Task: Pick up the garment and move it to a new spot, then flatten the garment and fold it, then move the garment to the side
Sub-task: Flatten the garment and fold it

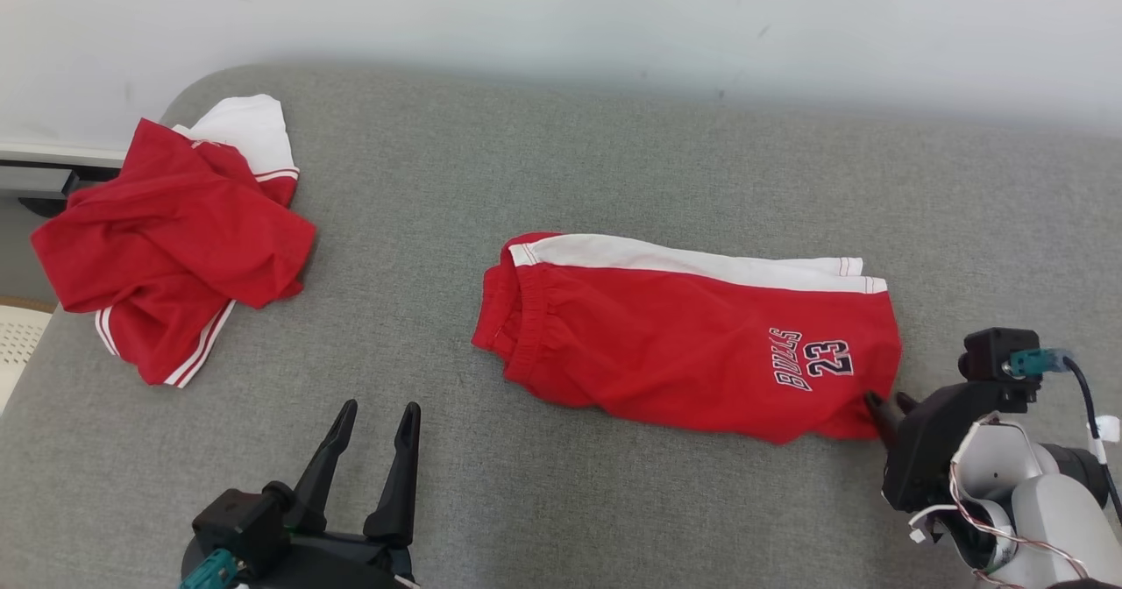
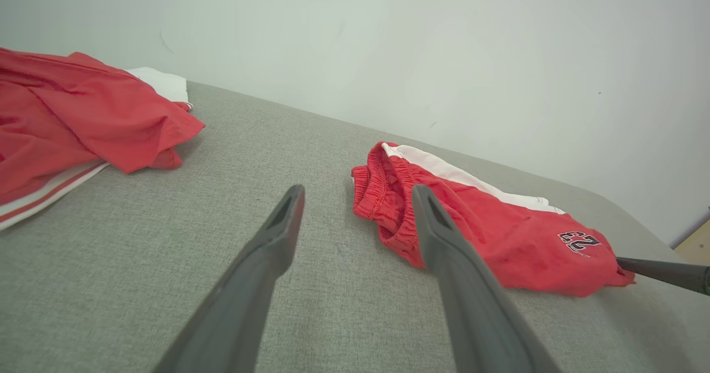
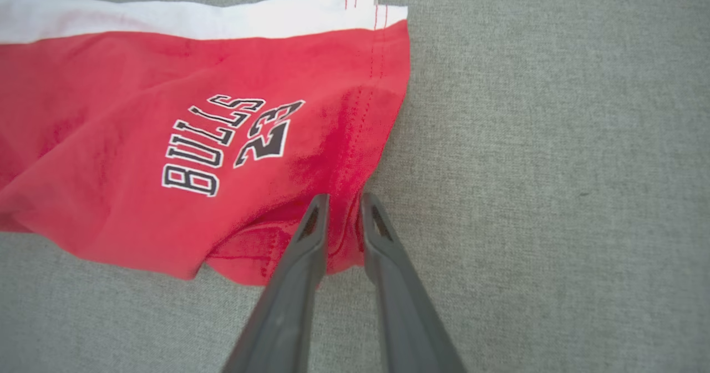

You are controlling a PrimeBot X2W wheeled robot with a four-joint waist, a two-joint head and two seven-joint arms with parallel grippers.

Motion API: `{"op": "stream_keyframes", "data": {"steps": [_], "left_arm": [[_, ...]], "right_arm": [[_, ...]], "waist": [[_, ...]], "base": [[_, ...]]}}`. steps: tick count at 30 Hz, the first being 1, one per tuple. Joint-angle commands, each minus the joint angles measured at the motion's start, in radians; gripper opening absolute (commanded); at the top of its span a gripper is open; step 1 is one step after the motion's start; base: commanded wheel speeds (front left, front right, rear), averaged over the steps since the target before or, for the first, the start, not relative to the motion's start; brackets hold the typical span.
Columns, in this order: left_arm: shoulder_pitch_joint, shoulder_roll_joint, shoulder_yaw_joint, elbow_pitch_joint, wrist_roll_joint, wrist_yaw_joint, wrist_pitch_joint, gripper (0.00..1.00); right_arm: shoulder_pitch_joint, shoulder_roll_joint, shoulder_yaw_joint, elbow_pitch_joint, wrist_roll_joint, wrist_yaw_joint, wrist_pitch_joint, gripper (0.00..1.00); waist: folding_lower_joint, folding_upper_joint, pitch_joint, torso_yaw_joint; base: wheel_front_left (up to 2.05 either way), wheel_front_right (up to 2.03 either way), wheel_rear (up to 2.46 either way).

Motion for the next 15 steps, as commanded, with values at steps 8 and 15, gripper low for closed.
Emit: {"op": "stream_keyframes", "data": {"steps": [8,15], "left_arm": [[-0.013,0.011,0.000,0.014,-0.013,0.007,-0.005,1.00],[0.005,0.021,0.010,0.025,-0.017,0.015,-0.005,1.00]], "right_arm": [[0.089,-0.004,-0.012,-0.127,0.049,0.000,-0.005,1.00],[0.135,-0.004,0.012,-0.148,0.073,0.000,-0.092,1.00]], "waist": [[0.0000,-0.0001,-0.010,-0.014],[0.0000,-0.0001,-0.039,-0.029]], "base": [[0.00,0.00,0.00],[0.00,0.00,0.00]]}}
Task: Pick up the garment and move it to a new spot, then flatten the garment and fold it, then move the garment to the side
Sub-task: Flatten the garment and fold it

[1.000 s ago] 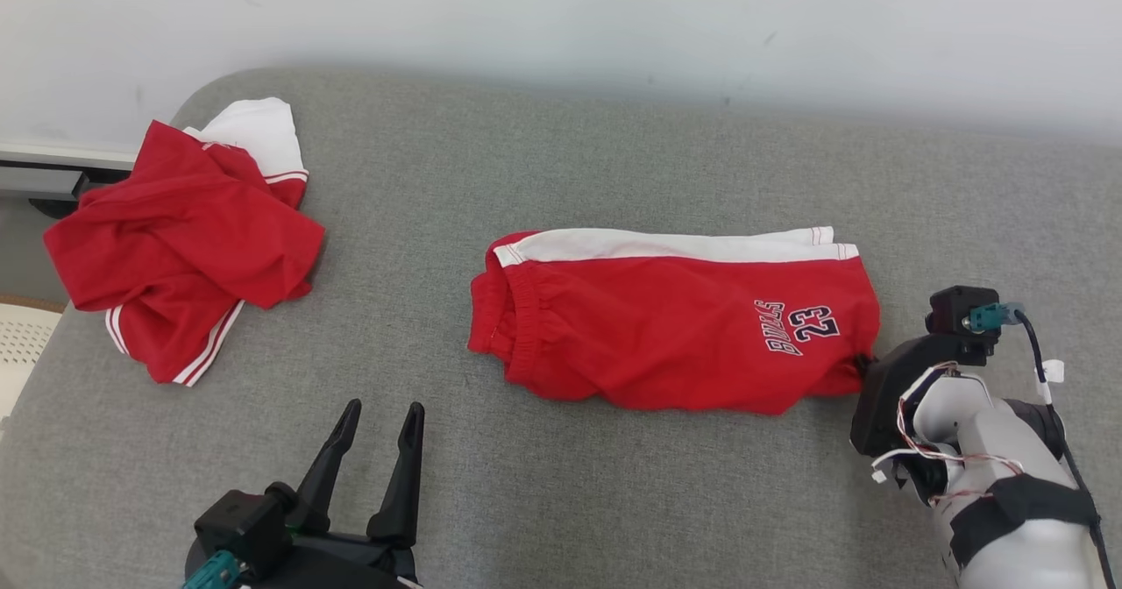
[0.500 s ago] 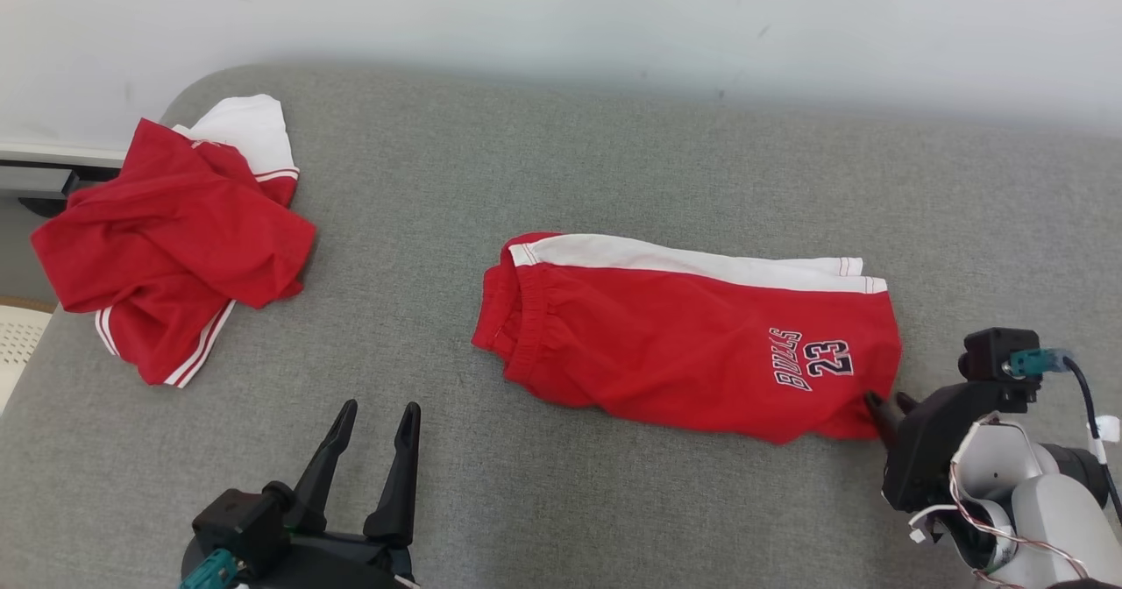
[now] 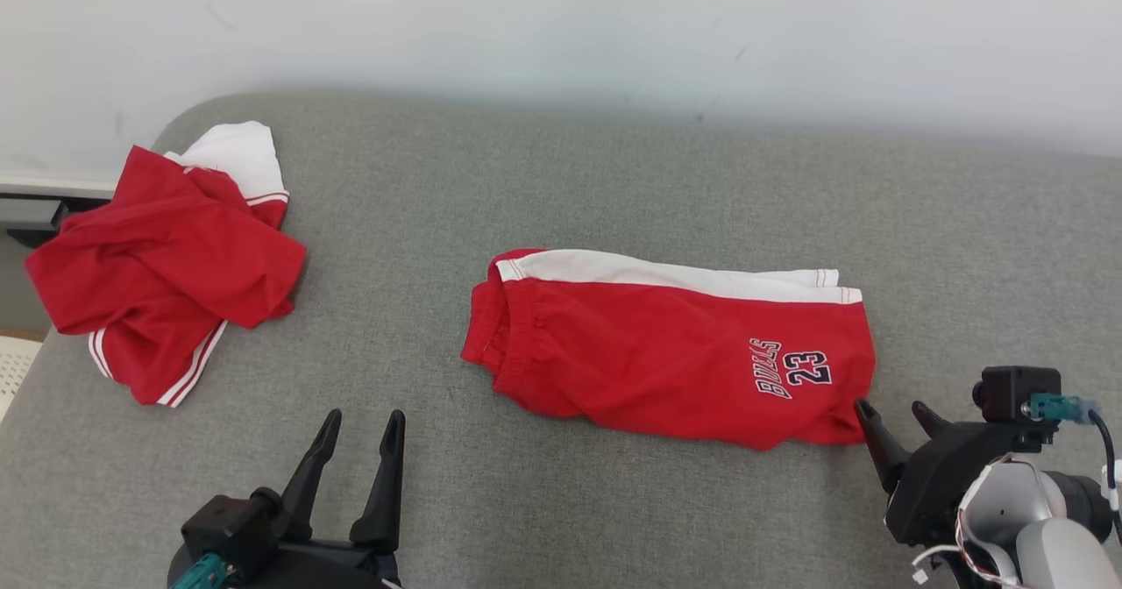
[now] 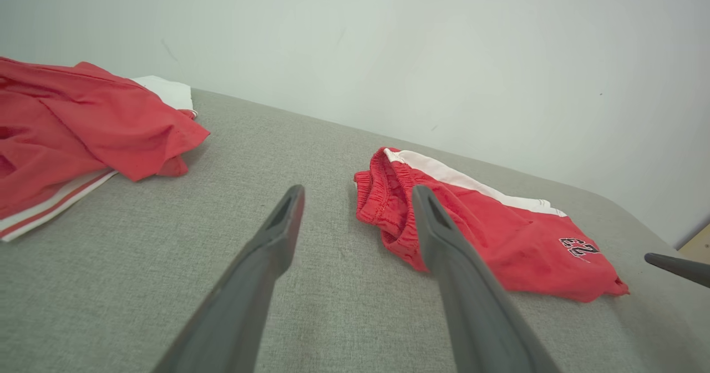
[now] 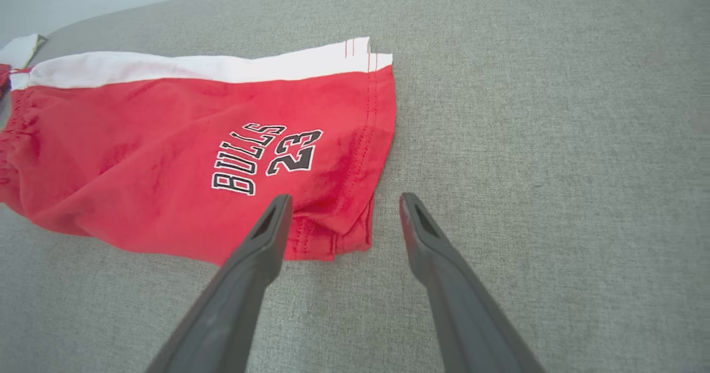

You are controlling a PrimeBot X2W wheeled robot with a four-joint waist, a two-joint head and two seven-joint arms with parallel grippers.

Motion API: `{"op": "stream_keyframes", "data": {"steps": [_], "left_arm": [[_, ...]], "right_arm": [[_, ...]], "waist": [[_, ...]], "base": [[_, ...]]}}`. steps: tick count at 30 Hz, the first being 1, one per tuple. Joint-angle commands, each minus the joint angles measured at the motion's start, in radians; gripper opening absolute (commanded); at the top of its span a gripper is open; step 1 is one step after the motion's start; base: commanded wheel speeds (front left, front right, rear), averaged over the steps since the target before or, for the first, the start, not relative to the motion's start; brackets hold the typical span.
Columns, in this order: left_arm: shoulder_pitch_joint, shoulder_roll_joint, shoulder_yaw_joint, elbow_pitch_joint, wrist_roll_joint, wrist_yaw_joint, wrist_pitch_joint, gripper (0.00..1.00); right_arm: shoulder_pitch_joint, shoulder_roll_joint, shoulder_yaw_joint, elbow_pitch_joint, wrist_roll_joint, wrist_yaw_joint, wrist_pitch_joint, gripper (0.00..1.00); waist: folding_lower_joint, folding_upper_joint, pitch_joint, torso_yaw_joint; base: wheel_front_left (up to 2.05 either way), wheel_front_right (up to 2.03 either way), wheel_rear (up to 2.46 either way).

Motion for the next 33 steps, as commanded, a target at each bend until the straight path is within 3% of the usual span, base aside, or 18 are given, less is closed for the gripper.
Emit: {"op": "stream_keyframes", "data": {"steps": [1,23,33], "left_arm": [[0.011,0.011,0.005,0.003,-0.011,0.002,-0.005,1.00],[0.101,0.036,0.034,0.016,-0.031,0.041,0.007,1.00],[0.109,0.058,0.040,0.060,-0.031,0.054,0.011,1.00]], "right_arm": [[0.017,-0.004,0.003,-0.003,0.003,0.000,-0.026,1.00],[0.165,-0.004,0.074,-0.038,0.003,0.000,-0.465,1.00],[0.193,-0.004,0.050,0.047,0.055,0.000,-0.577,1.00]], "waist": [[0.0000,-0.0001,-0.017,-0.008],[0.0000,-0.0001,-0.130,-0.051],[0.0000,-0.0001,-0.153,-0.052]], "base": [[0.00,0.00,0.00],[0.00,0.00,0.00],[0.00,0.00,0.00]]}}
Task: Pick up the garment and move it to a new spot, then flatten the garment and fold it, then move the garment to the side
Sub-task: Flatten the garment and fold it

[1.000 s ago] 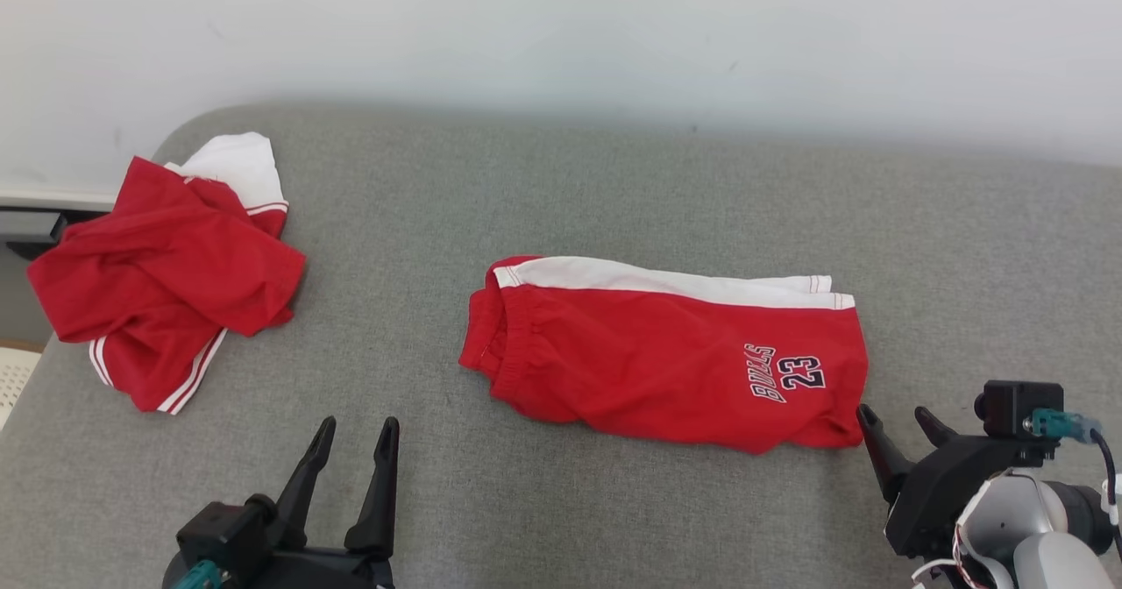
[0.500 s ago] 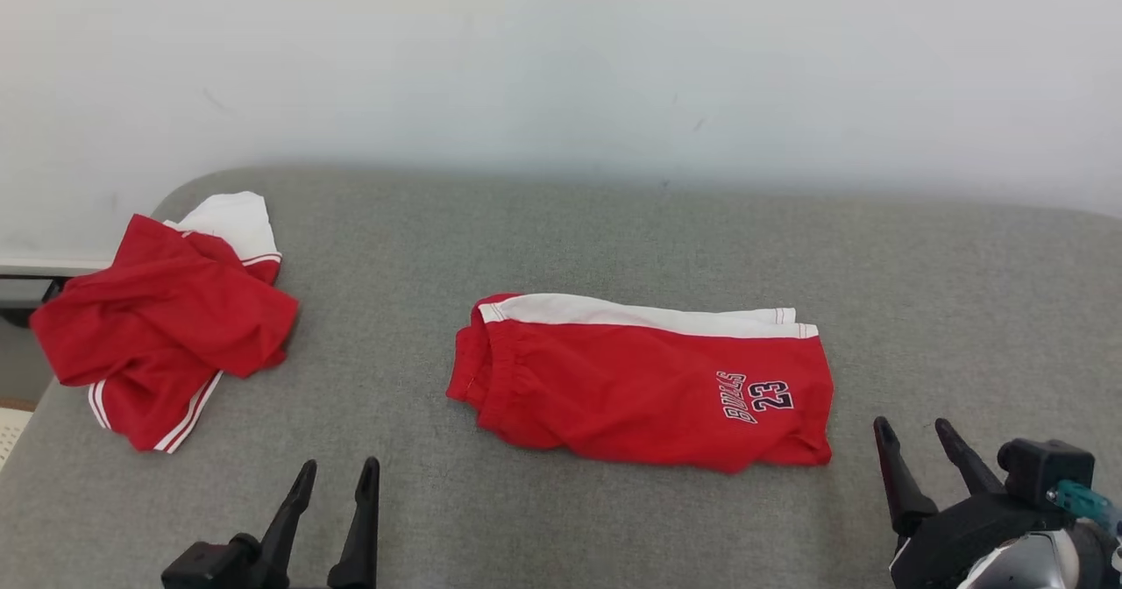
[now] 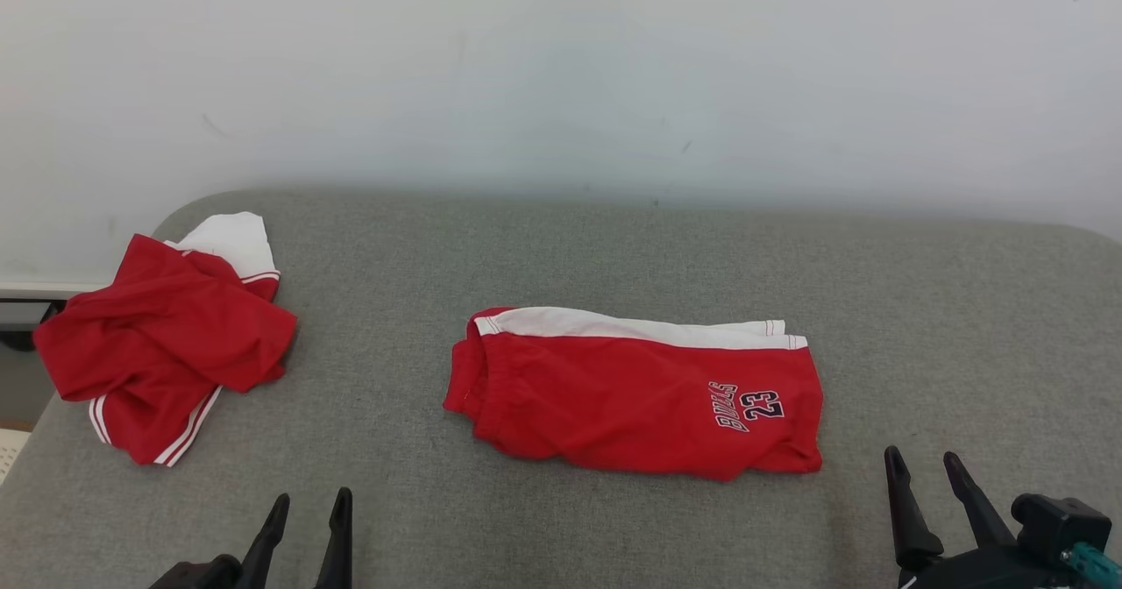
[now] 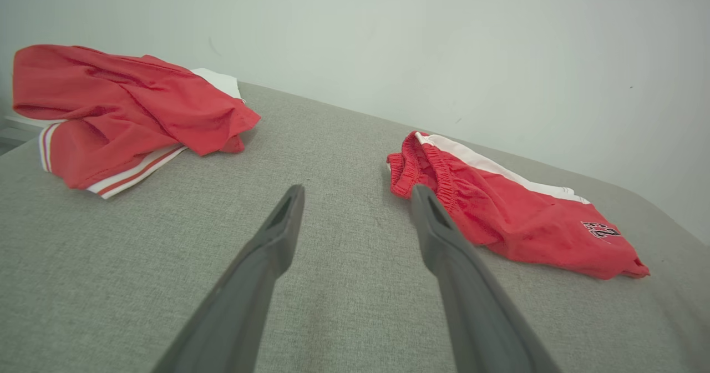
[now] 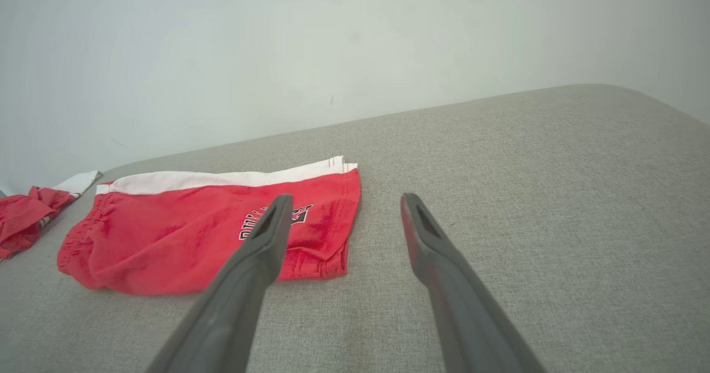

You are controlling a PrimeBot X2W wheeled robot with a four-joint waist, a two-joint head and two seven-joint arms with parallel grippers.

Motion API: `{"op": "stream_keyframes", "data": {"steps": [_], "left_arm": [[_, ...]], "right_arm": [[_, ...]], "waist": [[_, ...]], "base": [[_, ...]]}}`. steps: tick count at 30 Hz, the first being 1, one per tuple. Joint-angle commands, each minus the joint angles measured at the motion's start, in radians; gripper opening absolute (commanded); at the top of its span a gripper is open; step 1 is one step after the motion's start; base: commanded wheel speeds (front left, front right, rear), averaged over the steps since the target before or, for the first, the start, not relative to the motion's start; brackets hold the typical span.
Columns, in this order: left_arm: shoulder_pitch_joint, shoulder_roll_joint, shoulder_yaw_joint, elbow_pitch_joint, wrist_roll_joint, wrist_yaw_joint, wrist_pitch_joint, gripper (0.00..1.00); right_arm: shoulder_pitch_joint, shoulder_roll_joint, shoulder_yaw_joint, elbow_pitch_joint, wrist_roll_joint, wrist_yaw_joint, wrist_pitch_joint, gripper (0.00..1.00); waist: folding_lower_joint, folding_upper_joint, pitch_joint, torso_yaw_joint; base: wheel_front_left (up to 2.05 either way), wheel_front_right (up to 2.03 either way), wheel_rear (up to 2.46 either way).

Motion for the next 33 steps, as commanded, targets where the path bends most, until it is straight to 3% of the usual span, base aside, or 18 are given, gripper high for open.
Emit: {"op": "stream_keyframes", "data": {"steps": [1,15,33], "left_arm": [[0.010,0.011,0.004,0.003,0.001,-0.001,-0.003,1.00],[0.005,0.026,0.003,0.014,0.001,0.008,-0.008,1.00],[-0.001,0.024,-0.002,0.020,-0.012,0.010,-0.013,1.00]], "right_arm": [[0.008,-0.004,-0.005,0.007,0.005,0.000,-0.010,1.00],[-0.031,-0.004,0.006,0.098,-0.003,0.000,-0.064,1.00],[-0.054,-0.004,0.015,0.128,-0.007,0.000,-0.074,1.00]], "waist": [[0.0001,0.0000,-0.003,-0.001],[0.0001,0.0000,0.003,-0.011],[0.0001,0.0000,0.012,-0.007]], "base": [[0.00,0.00,0.00],[0.00,0.00,0.00],[0.00,0.00,0.00]]}}
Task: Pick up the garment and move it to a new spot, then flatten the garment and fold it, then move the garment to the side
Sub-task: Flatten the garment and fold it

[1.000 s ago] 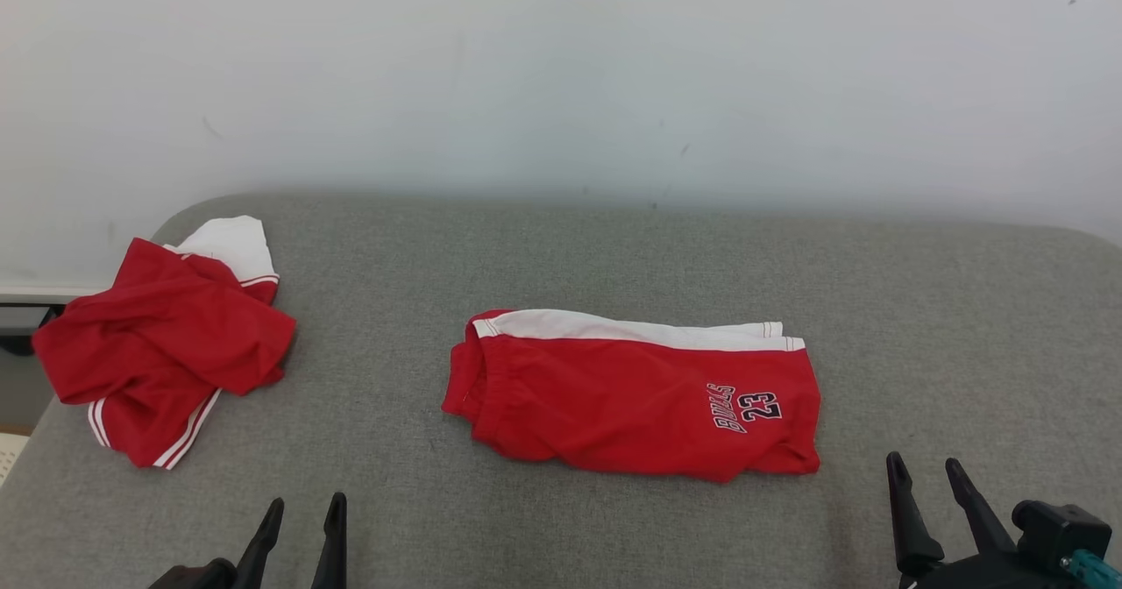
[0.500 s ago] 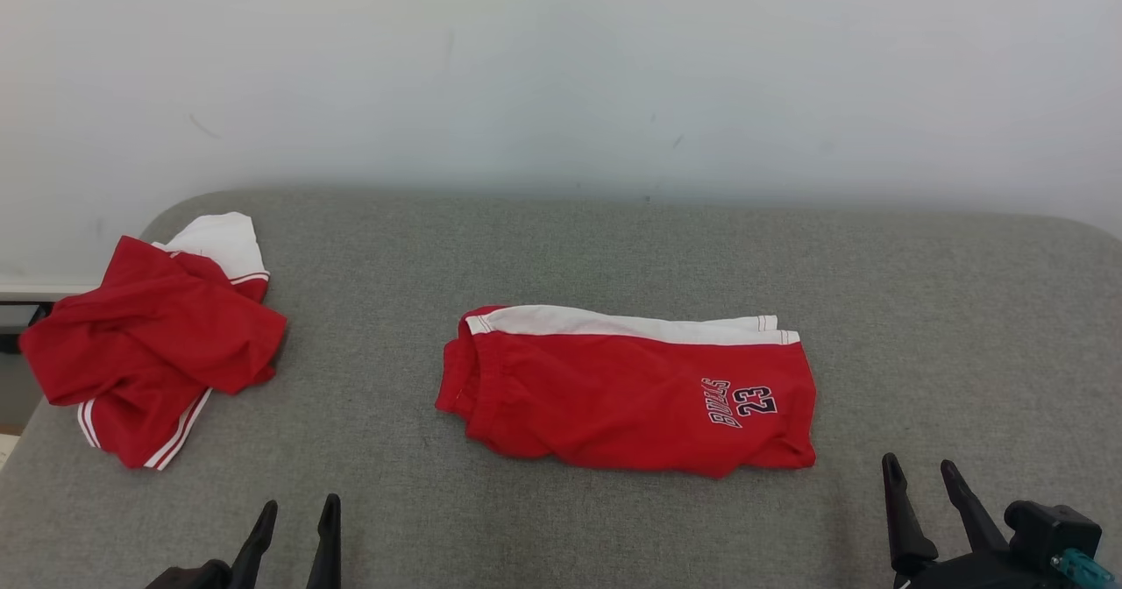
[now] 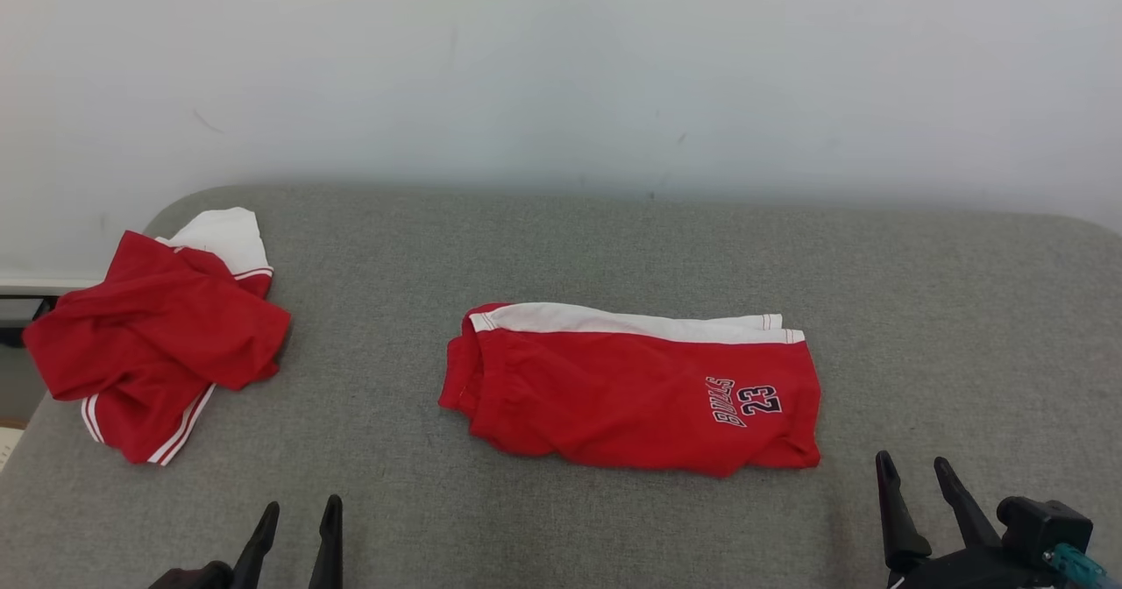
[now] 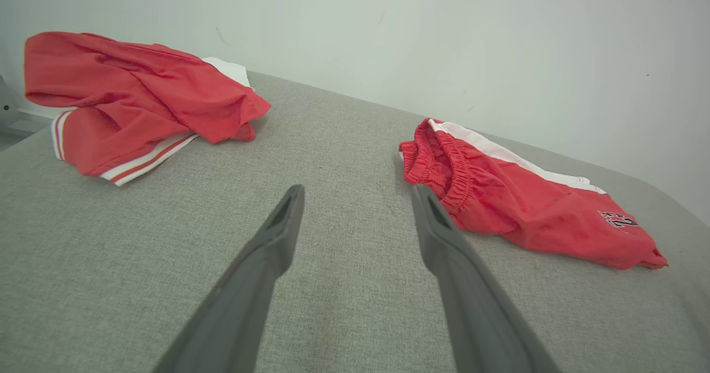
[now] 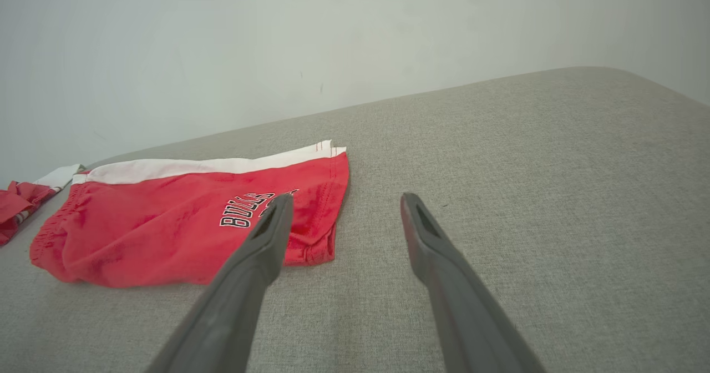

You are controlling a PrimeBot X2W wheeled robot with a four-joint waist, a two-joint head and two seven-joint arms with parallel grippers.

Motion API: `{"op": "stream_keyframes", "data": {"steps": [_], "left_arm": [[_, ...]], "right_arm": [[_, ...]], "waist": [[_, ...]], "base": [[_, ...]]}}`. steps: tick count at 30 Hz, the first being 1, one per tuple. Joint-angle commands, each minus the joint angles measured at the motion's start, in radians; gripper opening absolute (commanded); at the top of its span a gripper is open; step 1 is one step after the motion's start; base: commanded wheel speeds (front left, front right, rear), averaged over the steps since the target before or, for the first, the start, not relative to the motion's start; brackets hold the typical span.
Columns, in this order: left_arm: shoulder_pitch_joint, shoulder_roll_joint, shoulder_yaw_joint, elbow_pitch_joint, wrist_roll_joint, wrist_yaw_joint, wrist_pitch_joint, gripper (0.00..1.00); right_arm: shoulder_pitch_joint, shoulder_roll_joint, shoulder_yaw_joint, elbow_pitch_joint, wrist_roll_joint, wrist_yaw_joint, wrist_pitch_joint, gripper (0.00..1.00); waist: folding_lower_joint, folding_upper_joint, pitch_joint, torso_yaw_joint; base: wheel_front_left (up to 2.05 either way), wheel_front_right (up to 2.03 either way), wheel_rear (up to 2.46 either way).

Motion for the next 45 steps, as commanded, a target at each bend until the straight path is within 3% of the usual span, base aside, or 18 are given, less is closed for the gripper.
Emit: {"op": "stream_keyframes", "data": {"steps": [1,8,13,23,33,45], "left_arm": [[-0.006,0.006,0.000,0.001,-0.003,0.001,-0.005,1.00],[-0.007,0.007,-0.008,-0.003,0.003,0.004,-0.006,1.00],[-0.021,0.017,-0.028,-0.005,0.020,-0.006,0.003,1.00],[-0.048,0.011,-0.047,-0.012,0.028,-0.008,0.004,1.00],[-0.070,0.003,-0.056,-0.037,0.032,-0.007,-0.002,1.00],[-0.117,-0.027,-0.071,-0.014,0.034,-0.025,-0.010,1.00]], "right_arm": [[-0.010,-0.004,-0.001,0.000,-0.004,0.000,0.003,1.00],[-0.032,-0.005,-0.025,-0.006,-0.030,0.000,0.107,1.00],[-0.102,-0.005,-0.077,-0.025,-0.022,0.000,0.372,1.00],[-0.284,-0.004,-0.203,0.040,-0.085,0.000,0.688,1.00],[-0.485,-0.004,-0.236,0.216,-0.170,0.000,0.843,1.00],[-0.624,-0.004,-0.424,0.335,-0.473,0.000,0.964,1.00]], "waist": [[0.0000,0.0000,0.000,0.001],[0.0000,0.0000,0.000,0.008],[0.0000,0.0000,0.010,0.018],[0.0000,0.0000,0.032,0.069],[0.0000,0.0000,0.079,0.126],[0.0000,0.0000,0.174,0.188]], "base": [[0.00,0.00,0.00],[0.00,0.00,0.00],[0.00,0.00,0.00],[0.00,0.00,0.00],[0.00,0.00,0.00],[0.00,0.00,0.00]]}}
